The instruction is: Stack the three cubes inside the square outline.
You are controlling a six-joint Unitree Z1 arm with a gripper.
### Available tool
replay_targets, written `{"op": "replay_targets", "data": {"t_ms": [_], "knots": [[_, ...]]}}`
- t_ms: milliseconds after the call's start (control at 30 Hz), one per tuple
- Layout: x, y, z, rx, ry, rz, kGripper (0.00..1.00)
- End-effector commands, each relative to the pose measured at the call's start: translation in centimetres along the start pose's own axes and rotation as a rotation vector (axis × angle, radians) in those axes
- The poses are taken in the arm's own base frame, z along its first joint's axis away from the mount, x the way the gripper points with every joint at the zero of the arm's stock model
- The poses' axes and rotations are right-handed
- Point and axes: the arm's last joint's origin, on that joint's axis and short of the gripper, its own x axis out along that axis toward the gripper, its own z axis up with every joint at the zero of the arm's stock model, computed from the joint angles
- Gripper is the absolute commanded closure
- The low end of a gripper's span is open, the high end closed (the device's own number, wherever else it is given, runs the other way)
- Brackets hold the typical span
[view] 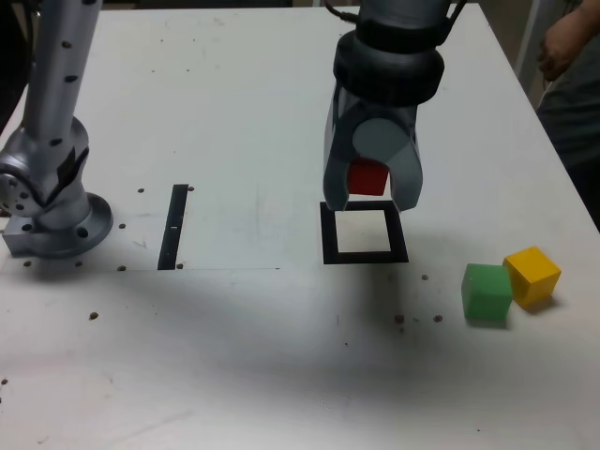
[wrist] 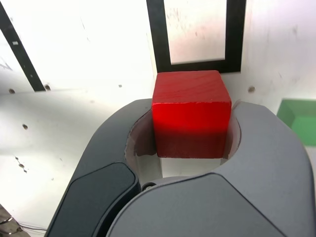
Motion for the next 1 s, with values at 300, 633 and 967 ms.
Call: {"op": "replay_targets", "data": {"t_ms": [300, 633, 967], "knots": [[3.4, 3.4, 0.5, -0.019, -0.009, -0.076, 0.72], [6.1, 4.4, 0.9, -0.017, -0.007, -0.117, 0.72], [7.6, 4.4, 1.6, -0.002, -0.006, -0.143, 0.72]]}}
